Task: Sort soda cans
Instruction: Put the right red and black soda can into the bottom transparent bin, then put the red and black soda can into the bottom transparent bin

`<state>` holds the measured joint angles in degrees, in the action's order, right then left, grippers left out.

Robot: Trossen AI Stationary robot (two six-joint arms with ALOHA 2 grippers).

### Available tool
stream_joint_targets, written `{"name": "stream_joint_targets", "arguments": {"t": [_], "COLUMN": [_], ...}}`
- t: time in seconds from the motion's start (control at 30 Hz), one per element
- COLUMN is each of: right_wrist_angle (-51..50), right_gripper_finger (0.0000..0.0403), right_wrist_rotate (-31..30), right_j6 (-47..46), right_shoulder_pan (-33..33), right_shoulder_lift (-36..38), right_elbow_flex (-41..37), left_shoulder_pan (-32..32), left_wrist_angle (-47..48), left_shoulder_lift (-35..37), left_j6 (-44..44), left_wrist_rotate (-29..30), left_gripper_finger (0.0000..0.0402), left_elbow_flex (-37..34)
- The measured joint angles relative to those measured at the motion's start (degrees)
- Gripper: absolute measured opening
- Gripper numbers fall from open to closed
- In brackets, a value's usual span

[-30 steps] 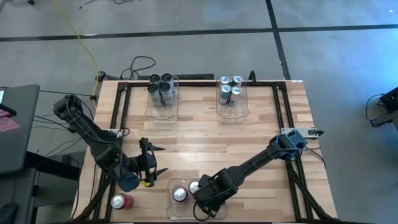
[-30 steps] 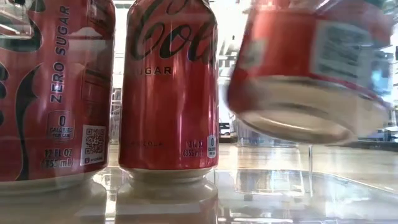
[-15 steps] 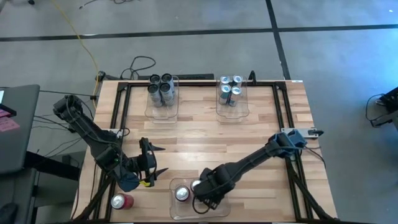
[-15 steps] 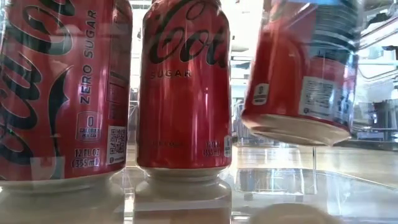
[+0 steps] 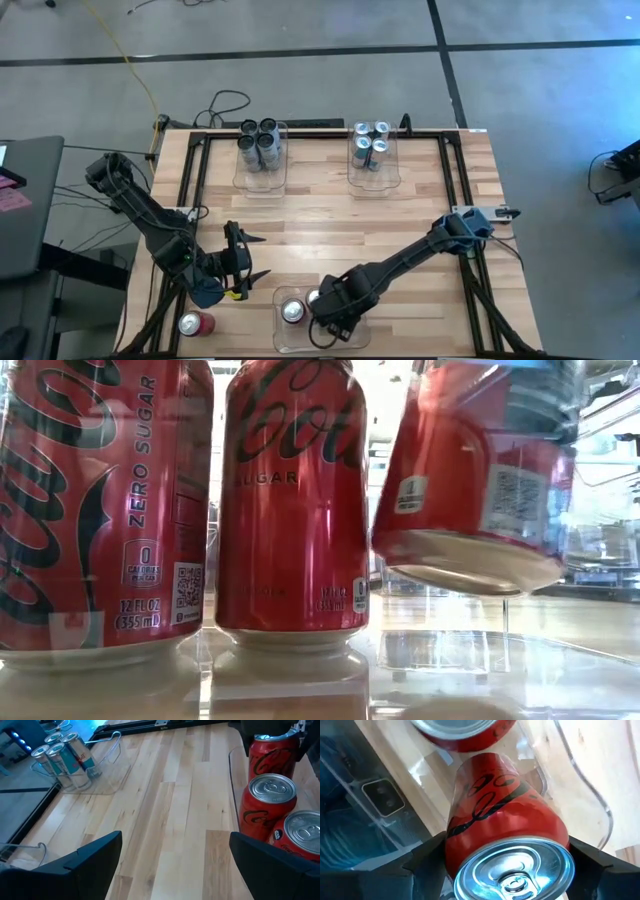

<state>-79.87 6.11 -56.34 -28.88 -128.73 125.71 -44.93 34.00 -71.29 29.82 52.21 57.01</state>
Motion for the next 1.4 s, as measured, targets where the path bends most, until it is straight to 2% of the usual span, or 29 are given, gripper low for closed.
{"name": "stream_joint_targets", "arguments": {"t": [0.33,0.47,1.03,1.17,1.4], "right_wrist_angle": [1.2,-2.8,-5.4,-6.0,-5.9], "right_gripper_finger": [0.0322,0.0324,0.0393,0.0397,0.0395], "right_wrist_rotate": [-1.9,-5.8,-6.0,-6.3,-11.0], "right_j6": [1.4,-4.0,-4.4,-3.6,-0.2], "right_shoulder_pan": [0.2,0.2,0.0,-0.4,-2.5], "right_shoulder_lift": [0.0,0.0,0.1,0.1,0.2], "right_elbow_flex": [-0.5,-0.5,-0.4,1.1,6.8], "left_shoulder_pan": [0.0,0.0,0.0,0.0,-0.7], "left_wrist_angle": [0.0,0.0,0.0,0.0,0.0], "left_shoulder_lift": [0.0,0.0,0.0,0.0,0.0], "left_j6": [0.0,0.0,1.1,0.8,1.5], "left_wrist_rotate": [0.0,0.0,0.0,-0.4,-4.2], "left_gripper_finger": [0.0365,0.0365,0.0365,0.0365,0.0365], "left_elbow_flex": [0.0,0.0,0.0,0.0,0.0]}}
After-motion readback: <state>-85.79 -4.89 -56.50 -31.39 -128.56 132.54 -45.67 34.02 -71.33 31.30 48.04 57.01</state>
